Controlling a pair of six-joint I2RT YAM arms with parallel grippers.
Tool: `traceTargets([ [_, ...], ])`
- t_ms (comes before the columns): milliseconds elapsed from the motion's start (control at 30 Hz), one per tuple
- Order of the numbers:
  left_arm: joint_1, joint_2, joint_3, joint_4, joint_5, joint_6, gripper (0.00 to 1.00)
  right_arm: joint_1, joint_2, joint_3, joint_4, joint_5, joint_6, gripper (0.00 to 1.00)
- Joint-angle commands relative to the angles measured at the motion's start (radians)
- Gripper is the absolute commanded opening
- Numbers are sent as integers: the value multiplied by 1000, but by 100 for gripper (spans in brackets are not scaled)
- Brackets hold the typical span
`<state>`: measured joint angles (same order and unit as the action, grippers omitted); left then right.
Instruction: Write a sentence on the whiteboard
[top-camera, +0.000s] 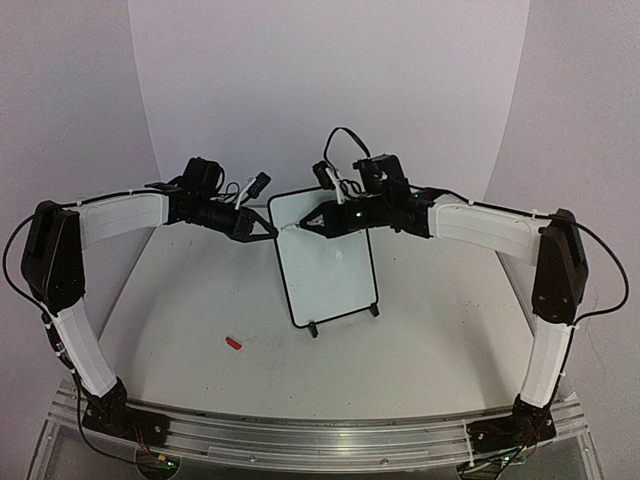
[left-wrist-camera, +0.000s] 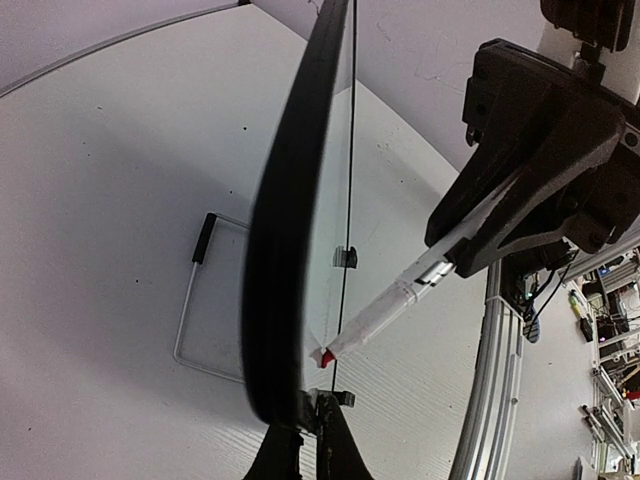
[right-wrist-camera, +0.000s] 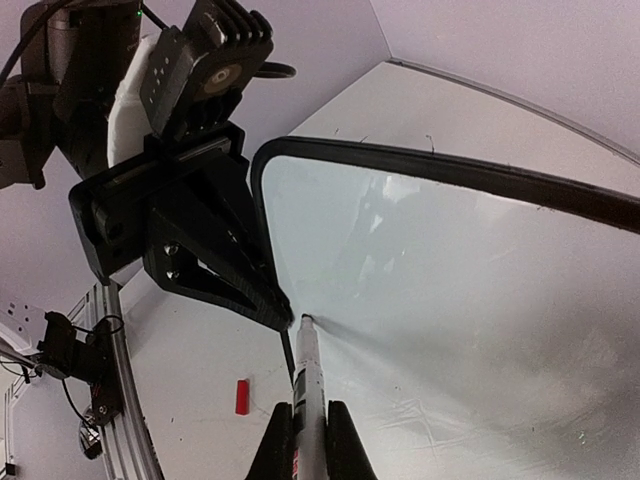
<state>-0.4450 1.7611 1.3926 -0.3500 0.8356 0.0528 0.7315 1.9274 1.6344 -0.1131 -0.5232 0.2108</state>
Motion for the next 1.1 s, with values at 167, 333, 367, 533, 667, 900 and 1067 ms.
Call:
traceTargets([
  [167,-21,-14,3,-17,-9,55,0,-7,-47,43,105,103,22,0],
  [333,-24,-16,3,-20,-10,58,0,-7,-46,42,112,115,27,0],
  [367,-24,-16,3,-21,-11,59,0,-7,-48,39,132,117,30,0],
  [533,-26,-17,5,-26,-13,63,0,-7,-55,22,151,123,38,0],
  [667,-26,-19,5,-27,-16,64,0,-7,-63,-8,151,126,36,0],
  [900,-27,-20,6,-29,-16,66,0,-7,-70,-66,150,126,37,0],
  [1067,-28,-20,6,-30,-18,67,0,-7,-76,-100,149,132,39,0],
])
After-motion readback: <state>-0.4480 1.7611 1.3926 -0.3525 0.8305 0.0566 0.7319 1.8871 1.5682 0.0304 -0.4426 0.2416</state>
